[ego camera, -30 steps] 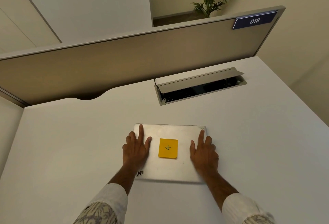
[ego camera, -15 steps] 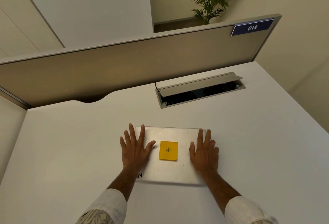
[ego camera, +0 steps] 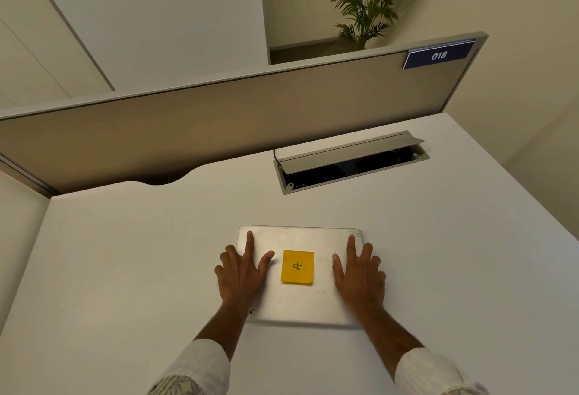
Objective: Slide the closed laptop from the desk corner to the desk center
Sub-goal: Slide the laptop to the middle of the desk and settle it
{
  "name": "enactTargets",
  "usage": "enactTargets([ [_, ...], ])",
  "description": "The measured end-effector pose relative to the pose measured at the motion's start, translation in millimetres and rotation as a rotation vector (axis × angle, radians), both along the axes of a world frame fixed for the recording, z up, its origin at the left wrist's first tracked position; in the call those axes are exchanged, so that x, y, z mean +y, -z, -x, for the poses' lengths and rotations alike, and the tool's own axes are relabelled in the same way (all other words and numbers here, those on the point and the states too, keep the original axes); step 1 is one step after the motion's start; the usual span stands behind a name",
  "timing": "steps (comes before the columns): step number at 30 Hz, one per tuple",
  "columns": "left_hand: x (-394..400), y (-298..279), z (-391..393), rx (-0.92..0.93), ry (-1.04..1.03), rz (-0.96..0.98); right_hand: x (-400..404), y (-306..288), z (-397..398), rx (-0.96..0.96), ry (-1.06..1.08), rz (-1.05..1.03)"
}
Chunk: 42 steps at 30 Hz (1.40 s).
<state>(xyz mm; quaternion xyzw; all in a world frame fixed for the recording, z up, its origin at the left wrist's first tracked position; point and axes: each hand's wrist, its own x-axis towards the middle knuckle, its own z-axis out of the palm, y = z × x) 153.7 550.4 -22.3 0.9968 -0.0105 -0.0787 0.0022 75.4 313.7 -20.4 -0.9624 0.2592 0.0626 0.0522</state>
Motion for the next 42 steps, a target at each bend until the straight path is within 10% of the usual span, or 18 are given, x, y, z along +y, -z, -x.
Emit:
enactTargets([
  [23, -11, -2, -10, 0.092, -0.452, 0.586, 7, 22, 10, -0.137, 0.133, -0.136],
  [42, -1, -8, -16, 0.12, -0.215, 0.724, -10, -2, 8, -0.217, 0.15, -0.216],
])
